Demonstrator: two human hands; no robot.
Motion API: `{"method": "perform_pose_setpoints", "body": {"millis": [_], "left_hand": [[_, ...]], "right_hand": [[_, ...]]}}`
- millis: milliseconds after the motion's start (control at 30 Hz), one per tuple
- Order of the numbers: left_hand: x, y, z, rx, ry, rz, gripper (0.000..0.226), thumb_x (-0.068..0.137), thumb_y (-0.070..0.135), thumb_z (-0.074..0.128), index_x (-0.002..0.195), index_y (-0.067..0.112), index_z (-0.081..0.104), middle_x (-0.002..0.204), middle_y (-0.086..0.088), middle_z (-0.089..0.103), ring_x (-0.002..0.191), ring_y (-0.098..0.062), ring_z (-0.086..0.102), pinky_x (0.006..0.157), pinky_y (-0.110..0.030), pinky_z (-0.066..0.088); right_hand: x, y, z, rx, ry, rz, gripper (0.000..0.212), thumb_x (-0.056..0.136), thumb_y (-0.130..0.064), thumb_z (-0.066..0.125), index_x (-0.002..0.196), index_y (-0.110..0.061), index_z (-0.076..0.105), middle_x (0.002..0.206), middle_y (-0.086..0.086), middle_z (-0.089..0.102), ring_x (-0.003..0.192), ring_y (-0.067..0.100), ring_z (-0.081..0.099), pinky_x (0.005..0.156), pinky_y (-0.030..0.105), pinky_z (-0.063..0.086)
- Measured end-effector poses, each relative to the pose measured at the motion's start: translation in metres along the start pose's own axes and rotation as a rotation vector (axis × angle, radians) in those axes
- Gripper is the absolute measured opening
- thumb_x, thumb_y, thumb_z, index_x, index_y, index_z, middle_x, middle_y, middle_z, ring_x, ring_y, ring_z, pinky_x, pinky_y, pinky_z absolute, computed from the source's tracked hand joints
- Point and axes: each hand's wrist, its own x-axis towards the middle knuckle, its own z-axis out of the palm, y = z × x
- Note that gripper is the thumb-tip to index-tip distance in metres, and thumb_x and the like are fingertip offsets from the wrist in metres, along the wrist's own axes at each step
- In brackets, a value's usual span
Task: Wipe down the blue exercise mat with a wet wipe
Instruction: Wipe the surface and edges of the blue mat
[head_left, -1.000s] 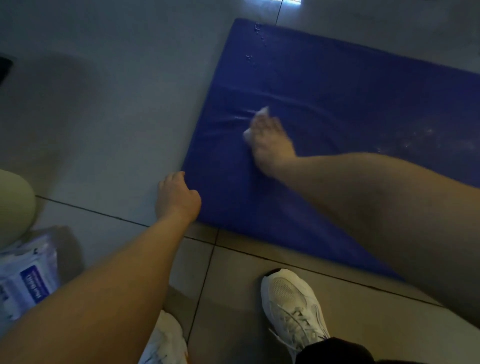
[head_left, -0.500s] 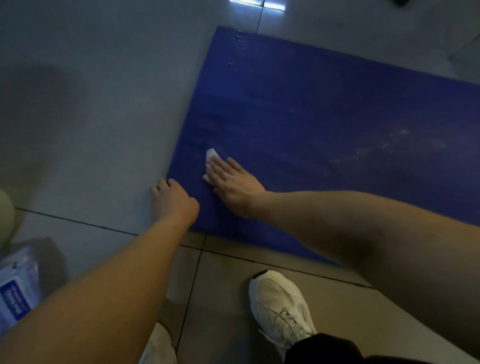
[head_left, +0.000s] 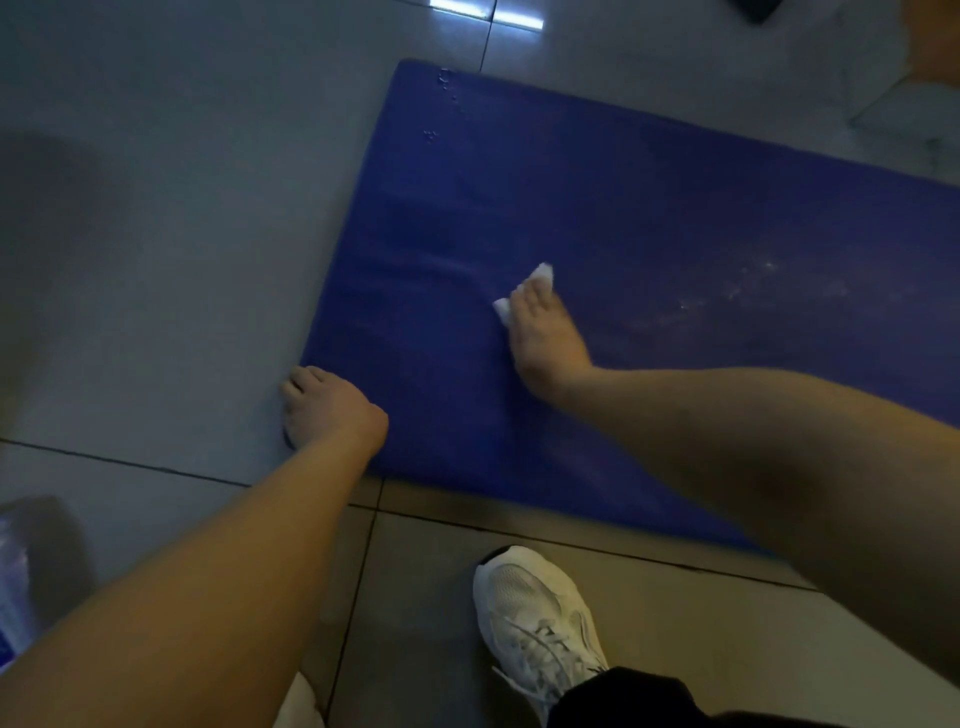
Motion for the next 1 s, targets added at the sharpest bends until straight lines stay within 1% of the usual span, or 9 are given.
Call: {"method": "perform_pose_setpoints", "body": {"millis": [67,167,300,433,600,700,767,867,1000], "left_hand": [[0.001,0.000,0.000,-0.002,-0.005,-0.004,0.090,0.089,0.037,0.059,0.151,-0.009,0.013,0.154,-0.019,0.022,0.135,-0.035,0.028,0.106,-0.042,0.043],[0.001,0.000,-0.002,0.001,-0.013,-0.007,0.092,0.089,0.038,0.060,0.152,-0.008,0.011,0.156,-0.019,0.020,0.137,-0.034,0.027,0.108,-0.041,0.041],[0.001,-0.002,-0.001,-0.002,-0.020,0.005,0.092,0.090,0.038,0.060,0.153,-0.007,0.009,0.156,-0.017,0.018,0.137,-0.033,0.026,0.108,-0.041,0.039],[-0.001,-0.003,0.000,0.001,-0.014,0.006,0.093,0.090,0.038,0.060,0.153,-0.007,0.009,0.156,-0.018,0.018,0.137,-0.033,0.027,0.109,-0.041,0.038],[-0.001,-0.004,-0.001,0.032,-0.022,0.016,0.092,0.090,0.038,0.058,0.153,-0.007,0.009,0.156,-0.019,0.018,0.136,-0.034,0.027,0.109,-0.041,0.039],[0.000,-0.003,-0.002,0.055,-0.027,0.024,0.094,0.089,0.040,0.058,0.153,-0.008,0.009,0.157,-0.020,0.018,0.137,-0.034,0.027,0.109,-0.041,0.039],[-0.001,-0.002,-0.002,0.066,-0.030,0.026,0.093,0.090,0.041,0.057,0.153,-0.009,0.009,0.157,-0.020,0.018,0.136,-0.033,0.028,0.109,-0.040,0.040],[-0.001,-0.002,-0.002,0.098,-0.023,0.033,0.094,0.090,0.043,0.056,0.152,-0.010,0.010,0.155,-0.020,0.020,0.134,-0.033,0.029,0.106,-0.039,0.040],[-0.003,-0.001,-0.006,0.149,-0.035,0.041,0.092,0.093,0.045,0.054,0.152,-0.010,0.009,0.157,-0.021,0.017,0.137,-0.033,0.027,0.108,-0.038,0.038]], "right_hand": [[-0.013,-0.037,0.012,0.073,-0.031,-0.121,0.070,0.108,-0.045,0.003,0.153,0.001,0.030,0.164,0.019,0.020,0.156,0.030,0.000,0.127,0.045,0.006],[-0.030,-0.063,0.015,0.051,-0.135,-0.343,0.060,0.109,-0.039,0.013,0.160,-0.007,0.013,0.169,0.009,0.003,0.156,0.021,-0.010,0.128,0.041,0.000],[-0.019,-0.043,0.009,-0.135,-0.123,-0.374,0.060,0.108,-0.038,0.013,0.161,-0.013,0.003,0.170,0.004,-0.004,0.154,0.017,-0.016,0.127,0.041,-0.002],[0.005,-0.012,-0.015,-0.079,-0.049,-0.117,0.057,0.111,-0.034,0.013,0.161,-0.007,0.007,0.169,0.008,-0.007,0.155,0.017,-0.013,0.126,0.035,-0.006],[0.022,0.034,-0.046,-0.167,-0.038,0.396,0.062,0.107,-0.020,0.026,0.158,0.004,0.001,0.167,0.019,-0.007,0.154,0.032,-0.014,0.126,0.045,-0.002],[0.031,0.017,-0.047,-0.108,-0.065,0.486,0.062,0.106,-0.016,0.027,0.157,0.004,-0.002,0.167,0.019,-0.006,0.153,0.036,-0.015,0.126,0.047,-0.002],[0.039,-0.007,-0.036,-0.104,-0.040,0.419,0.063,0.104,-0.014,0.027,0.157,0.005,0.000,0.167,0.021,-0.003,0.154,0.037,-0.010,0.126,0.050,-0.002],[0.044,-0.058,-0.016,-0.152,0.000,0.113,0.059,0.106,-0.020,0.029,0.157,0.005,0.012,0.166,0.021,0.005,0.155,0.037,-0.001,0.125,0.051,-0.002],[0.048,-0.122,-0.006,0.002,-0.175,-0.288,0.060,0.109,-0.031,0.029,0.161,-0.008,0.009,0.170,0.009,-0.002,0.155,0.023,-0.011,0.127,0.043,-0.002]]}}
